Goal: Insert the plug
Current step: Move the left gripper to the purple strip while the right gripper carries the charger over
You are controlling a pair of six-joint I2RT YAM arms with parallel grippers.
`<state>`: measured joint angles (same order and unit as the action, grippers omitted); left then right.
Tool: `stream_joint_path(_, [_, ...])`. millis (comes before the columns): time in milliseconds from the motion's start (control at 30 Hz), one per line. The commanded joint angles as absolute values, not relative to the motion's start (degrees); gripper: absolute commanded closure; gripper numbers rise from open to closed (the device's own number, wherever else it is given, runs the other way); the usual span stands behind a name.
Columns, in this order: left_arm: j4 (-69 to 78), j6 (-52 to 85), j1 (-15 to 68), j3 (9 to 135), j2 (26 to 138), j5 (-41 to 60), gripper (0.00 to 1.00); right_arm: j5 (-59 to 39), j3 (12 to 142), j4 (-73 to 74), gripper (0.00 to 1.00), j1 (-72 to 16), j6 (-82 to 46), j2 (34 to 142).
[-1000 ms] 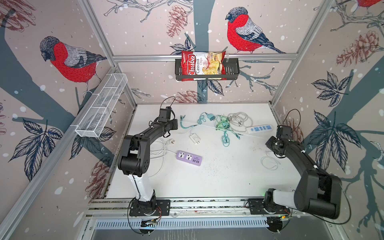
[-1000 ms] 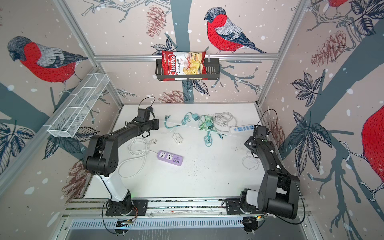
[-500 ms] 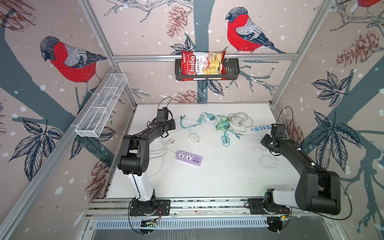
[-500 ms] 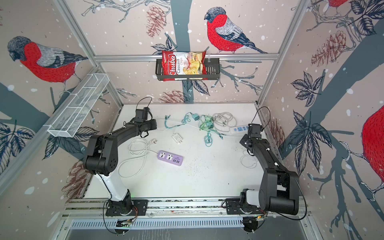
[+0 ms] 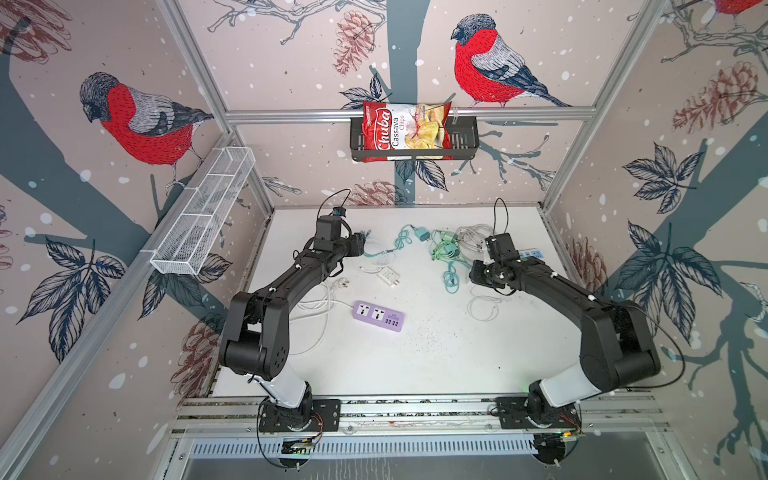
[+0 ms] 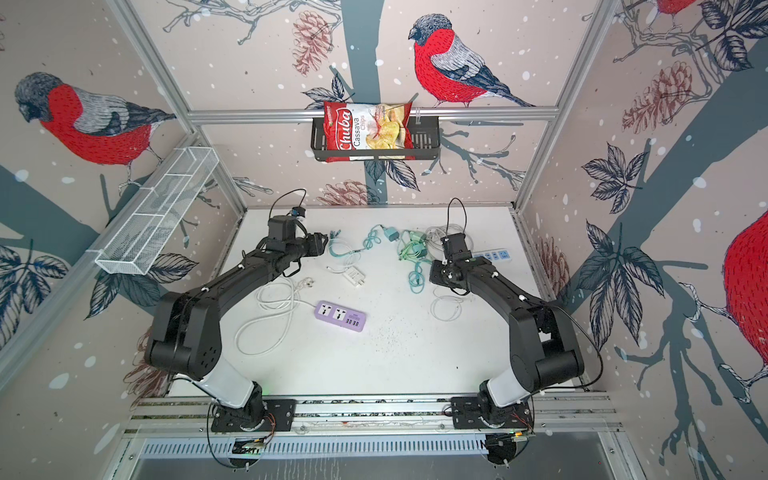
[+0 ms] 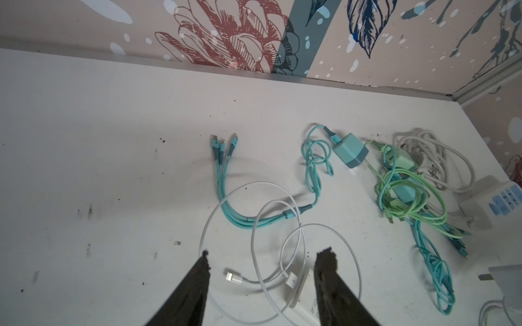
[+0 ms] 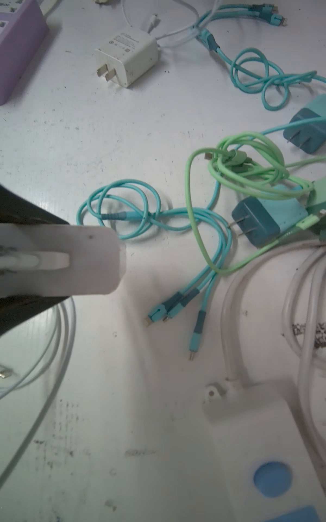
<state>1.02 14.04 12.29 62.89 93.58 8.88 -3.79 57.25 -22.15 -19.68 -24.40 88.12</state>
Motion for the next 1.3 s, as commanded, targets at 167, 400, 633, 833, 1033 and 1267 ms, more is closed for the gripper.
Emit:
stream_joint_path(167, [-0.85,13.19,12.3,63.82,93.48,5.39,0.37,-4.76,60.16,-22.81,0.83,-25.67,-23.39,86.03])
stream_joint_path(400, [-0.3,14.9,12.32,58.49,85.22,3.08,0.35,-8.49,59.23,-18.14,0.83,-31.9,-23.92,86.3])
stream_joint_path(633, [-0.14,24.47,12.42,45.3,75.57,-2.45,0.36,-0.35,60.73,-20.21,0.83,-40.58,-31.0,87.96])
stream_joint_path(833, [4.32,28.61,12.57,35.16,71.87,-0.6,0.36,3.11,60.03,-18.86,0.83,-47.5,-36.94,88.54])
stream_joint_path(1033, [8.17,29.89,13.98,31.14,72.89,2.2,0.36,4.07,61.3,-20.54,0.83,-52.85,-39.97,90.57])
stream_joint_path(1267, [11.5,31.95,15.84,27.84,73.81,4.74,0.36,6.67,63.11,-24.16,0.83,-55.96,-42.09,91.07])
